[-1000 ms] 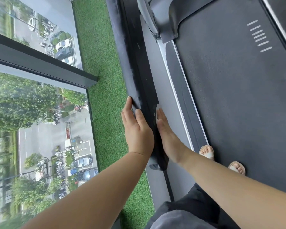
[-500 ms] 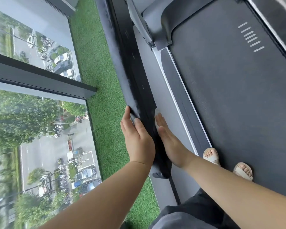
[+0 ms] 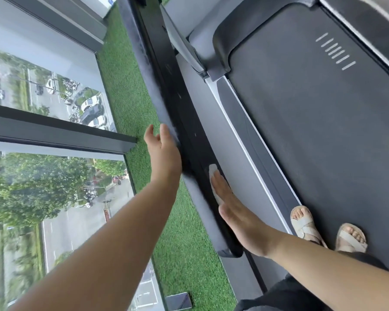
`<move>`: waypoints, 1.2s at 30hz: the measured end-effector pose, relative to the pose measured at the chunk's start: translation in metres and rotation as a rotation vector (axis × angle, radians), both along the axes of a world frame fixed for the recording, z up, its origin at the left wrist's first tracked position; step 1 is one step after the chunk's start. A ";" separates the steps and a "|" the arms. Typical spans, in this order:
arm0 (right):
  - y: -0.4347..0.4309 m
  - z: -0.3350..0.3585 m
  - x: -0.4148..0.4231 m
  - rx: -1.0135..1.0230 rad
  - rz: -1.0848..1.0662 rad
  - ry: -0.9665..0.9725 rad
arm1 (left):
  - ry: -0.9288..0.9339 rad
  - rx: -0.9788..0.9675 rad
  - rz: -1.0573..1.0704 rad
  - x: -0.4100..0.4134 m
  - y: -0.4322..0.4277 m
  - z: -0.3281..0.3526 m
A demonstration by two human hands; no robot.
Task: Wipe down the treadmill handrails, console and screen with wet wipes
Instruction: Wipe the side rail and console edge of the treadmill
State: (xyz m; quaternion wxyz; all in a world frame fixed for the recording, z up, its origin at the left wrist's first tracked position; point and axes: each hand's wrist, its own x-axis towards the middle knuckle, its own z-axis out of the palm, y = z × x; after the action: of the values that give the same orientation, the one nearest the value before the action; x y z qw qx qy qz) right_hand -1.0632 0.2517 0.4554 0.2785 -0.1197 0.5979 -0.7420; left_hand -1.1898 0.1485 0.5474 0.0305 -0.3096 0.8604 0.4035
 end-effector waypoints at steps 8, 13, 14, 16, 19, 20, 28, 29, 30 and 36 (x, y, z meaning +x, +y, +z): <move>-0.002 0.001 -0.019 -0.014 0.043 -0.015 | -0.015 -0.091 0.103 -0.020 0.017 -0.012; -0.002 -0.005 -0.042 0.057 0.048 -0.145 | 0.018 -0.077 0.100 -0.022 0.014 -0.016; -0.005 -0.001 -0.042 0.052 0.025 -0.089 | 0.023 -0.078 0.098 -0.022 0.013 -0.018; -0.007 0.004 -0.038 0.013 0.008 0.011 | 0.025 -0.082 0.108 -0.022 0.012 -0.019; -0.006 -0.008 -0.045 0.016 0.013 -0.060 | 0.012 -0.086 0.112 -0.023 0.012 -0.020; -0.005 -0.011 -0.050 0.034 0.015 -0.131 | 0.006 -0.090 0.113 -0.023 0.011 -0.020; -0.011 -0.004 -0.061 0.041 0.016 -0.036 | 0.001 -0.096 0.121 -0.023 0.011 -0.020; -0.010 -0.006 -0.066 0.053 0.024 -0.114 | -0.002 -0.093 0.120 -0.023 0.012 -0.020; -0.010 -0.006 -0.070 0.057 0.028 -0.162 | -0.007 -0.092 0.120 -0.023 0.012 -0.020; -0.015 -0.002 -0.073 0.003 -0.012 0.014 | -0.024 -0.095 0.121 -0.024 0.013 -0.018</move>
State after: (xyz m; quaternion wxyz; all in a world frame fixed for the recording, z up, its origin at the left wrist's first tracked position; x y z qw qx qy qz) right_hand -1.1365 0.2363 0.4534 0.2703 -0.1208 0.6018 -0.7417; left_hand -1.2140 0.1619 0.5291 0.0016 -0.3670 0.8579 0.3597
